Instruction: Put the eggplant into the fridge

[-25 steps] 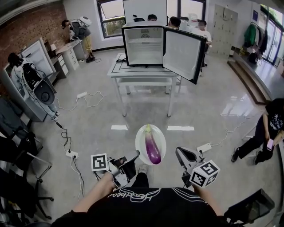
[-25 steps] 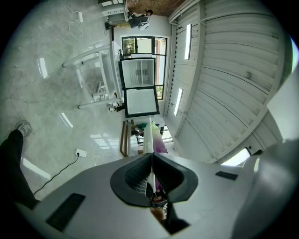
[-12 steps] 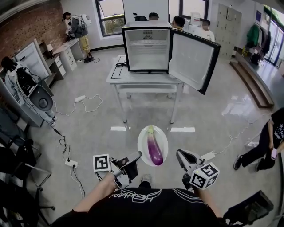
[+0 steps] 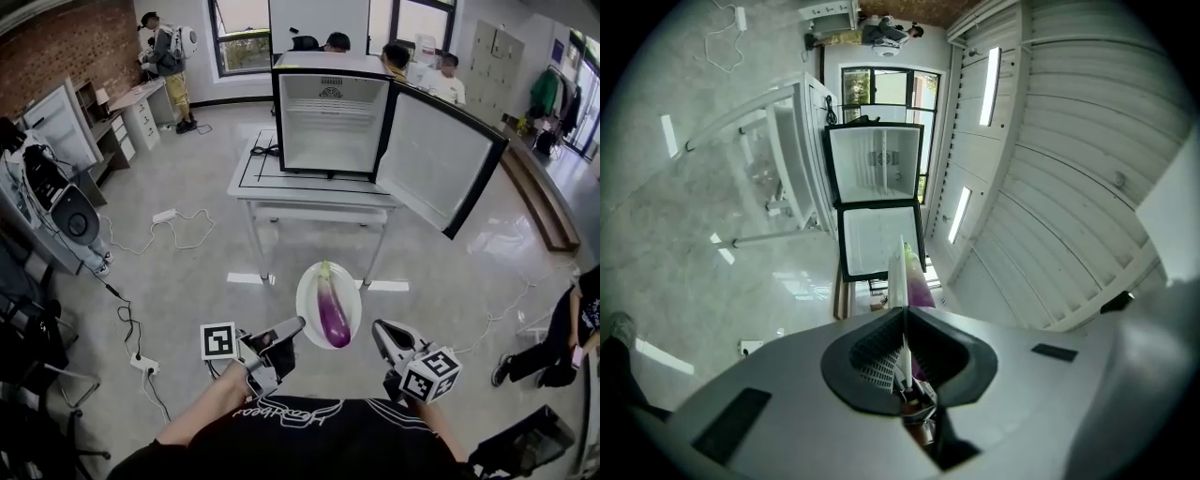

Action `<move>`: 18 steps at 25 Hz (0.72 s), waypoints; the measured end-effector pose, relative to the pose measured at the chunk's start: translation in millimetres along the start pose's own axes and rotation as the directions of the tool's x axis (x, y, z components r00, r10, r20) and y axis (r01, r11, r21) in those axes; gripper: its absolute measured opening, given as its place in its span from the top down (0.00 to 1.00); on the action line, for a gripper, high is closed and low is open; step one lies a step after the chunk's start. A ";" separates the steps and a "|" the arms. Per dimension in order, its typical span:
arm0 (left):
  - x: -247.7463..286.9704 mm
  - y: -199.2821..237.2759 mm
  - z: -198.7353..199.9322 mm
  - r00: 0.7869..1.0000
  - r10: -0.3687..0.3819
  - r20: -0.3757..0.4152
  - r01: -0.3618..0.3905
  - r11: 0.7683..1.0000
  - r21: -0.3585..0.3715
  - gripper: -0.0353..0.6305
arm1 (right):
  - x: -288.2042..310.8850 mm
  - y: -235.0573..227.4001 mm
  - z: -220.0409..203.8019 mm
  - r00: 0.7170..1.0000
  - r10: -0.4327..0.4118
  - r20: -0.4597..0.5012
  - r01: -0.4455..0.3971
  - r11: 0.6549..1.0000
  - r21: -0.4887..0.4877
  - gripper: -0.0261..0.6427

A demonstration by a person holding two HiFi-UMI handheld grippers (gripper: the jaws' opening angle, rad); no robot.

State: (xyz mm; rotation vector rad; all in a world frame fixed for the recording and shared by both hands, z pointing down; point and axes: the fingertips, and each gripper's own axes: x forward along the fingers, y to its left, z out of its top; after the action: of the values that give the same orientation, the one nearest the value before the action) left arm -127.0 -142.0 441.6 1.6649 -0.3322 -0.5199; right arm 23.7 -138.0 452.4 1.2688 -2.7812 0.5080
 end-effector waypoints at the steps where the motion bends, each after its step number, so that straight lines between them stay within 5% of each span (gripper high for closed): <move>1: 2.3 1.0 12.7 1.000 -0.003 0.001 0.003 1.000 0.002 0.92 | 10.6 -2.8 4.2 1.000 0.001 -0.003 -0.001 1.000 -0.001 0.95; 18: 21.7 17.0 102.6 1.000 -0.025 0.016 0.025 1.000 0.002 0.92 | 90.4 -27.6 28.9 1.000 -0.008 -0.023 0.007 0.999 -0.047 0.95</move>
State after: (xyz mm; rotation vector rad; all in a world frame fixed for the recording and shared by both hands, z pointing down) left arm -159.8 -243.0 445.0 1.6697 -0.3239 -0.5518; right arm -13.1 -229.7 448.3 1.2555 -2.7517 0.4516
